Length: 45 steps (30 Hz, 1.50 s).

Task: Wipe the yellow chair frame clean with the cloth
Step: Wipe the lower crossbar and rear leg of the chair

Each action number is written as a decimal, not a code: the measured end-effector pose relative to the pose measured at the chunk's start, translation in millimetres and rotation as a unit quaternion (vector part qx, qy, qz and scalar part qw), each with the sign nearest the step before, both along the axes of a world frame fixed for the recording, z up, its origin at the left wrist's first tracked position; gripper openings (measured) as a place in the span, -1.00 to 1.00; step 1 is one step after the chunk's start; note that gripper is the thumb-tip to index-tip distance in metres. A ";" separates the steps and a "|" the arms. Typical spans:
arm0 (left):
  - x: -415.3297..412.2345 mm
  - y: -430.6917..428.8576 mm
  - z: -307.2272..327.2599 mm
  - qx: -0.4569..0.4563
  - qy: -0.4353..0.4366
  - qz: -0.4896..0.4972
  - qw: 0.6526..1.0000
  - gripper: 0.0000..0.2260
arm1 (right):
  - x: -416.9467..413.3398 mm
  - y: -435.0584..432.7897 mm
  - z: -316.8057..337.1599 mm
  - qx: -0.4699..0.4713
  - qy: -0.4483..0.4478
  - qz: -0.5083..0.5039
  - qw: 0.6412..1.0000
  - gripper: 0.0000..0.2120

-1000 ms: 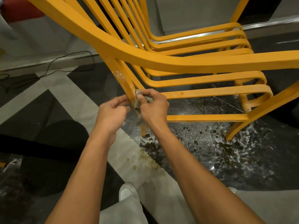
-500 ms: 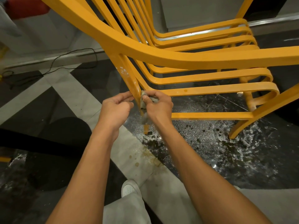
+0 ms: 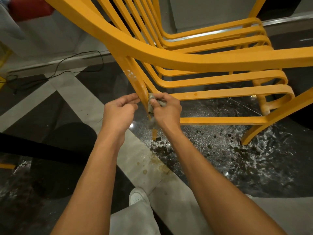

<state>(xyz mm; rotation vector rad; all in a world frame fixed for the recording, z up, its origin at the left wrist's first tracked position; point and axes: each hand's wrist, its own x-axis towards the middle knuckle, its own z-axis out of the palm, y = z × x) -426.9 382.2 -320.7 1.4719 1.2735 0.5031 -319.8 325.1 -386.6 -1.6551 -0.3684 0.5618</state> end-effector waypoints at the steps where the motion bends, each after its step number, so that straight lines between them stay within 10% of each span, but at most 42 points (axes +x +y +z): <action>1: 0.5 -0.7 1.0 0.000 -0.002 0.001 1.000 -0.67 | 2.9 0.8 1.9 -0.003 0.012 0.005 1.000 -0.93; 45: -1.9 -3.9 13.6 0.008 -0.018 0.005 1.000 -0.68 | -2.8 4.4 41.9 0.112 -0.082 -0.013 0.990 -0.92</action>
